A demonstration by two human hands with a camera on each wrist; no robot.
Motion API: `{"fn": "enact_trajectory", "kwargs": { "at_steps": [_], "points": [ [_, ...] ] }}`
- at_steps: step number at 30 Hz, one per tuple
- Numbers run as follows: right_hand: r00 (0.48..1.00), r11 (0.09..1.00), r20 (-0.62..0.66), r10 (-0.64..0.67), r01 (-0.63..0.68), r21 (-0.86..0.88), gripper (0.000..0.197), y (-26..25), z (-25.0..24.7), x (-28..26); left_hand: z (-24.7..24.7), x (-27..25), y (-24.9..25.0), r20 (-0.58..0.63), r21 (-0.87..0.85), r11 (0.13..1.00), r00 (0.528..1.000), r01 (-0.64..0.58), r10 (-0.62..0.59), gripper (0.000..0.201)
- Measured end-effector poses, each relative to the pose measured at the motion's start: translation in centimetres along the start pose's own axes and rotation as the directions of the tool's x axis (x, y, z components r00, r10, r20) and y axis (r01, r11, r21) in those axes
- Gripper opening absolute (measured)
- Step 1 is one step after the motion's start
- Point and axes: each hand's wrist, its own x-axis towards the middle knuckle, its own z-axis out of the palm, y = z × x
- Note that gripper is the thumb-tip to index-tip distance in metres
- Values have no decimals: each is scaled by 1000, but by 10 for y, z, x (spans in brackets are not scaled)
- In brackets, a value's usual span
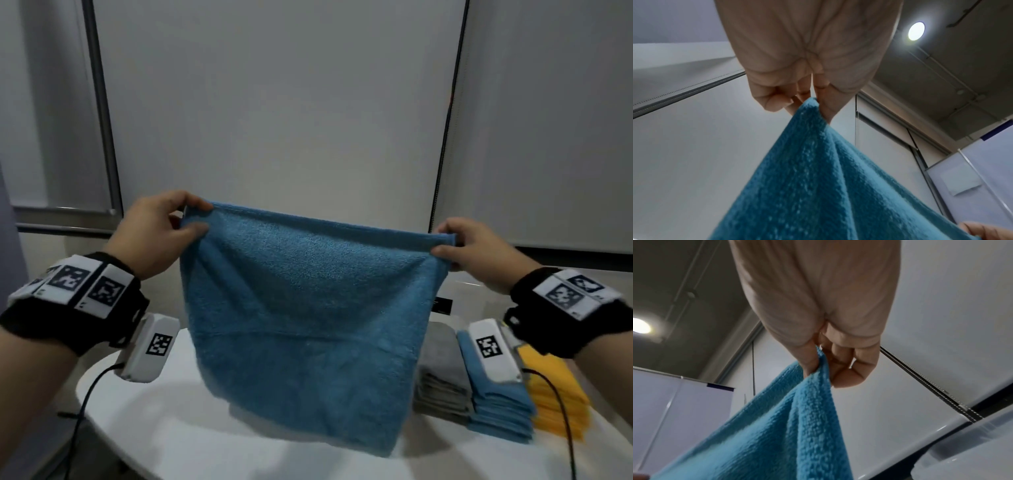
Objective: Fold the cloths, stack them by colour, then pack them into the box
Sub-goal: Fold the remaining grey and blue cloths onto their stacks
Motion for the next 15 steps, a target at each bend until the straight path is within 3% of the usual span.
{"fn": "enact_trajectory", "kwargs": {
  "at_steps": [3,5,7,10,13,15],
  "points": [
    [999,979,30,-12,6,202,8,-10,-17,-21,-16,-9,-2,28,-131,991,999,-32,36,31],
    [999,942,43,-17,2,336,19,-16,-27,-31,-25,-12,-1,22,-213,977,999,-31,36,34],
    [999,931,30,-16,4,364,10,-19,-33,-33,-29,-12,4,18,-300,954,1000,-6,11,26],
    [999,977,-31,14,-7,213,20,-13,-31,-22,-20,-7,7,19,-349,934,998,70,-68,16],
    [989,983,-69,134,-141,-114,18,-3,-14,-4,8,2,-2,108,-174,969,982,174,-157,17],
    [969,957,-73,234,-243,-156,21,5,0,9,29,10,-16,159,-115,953,952,281,-262,28]
  ]
}}
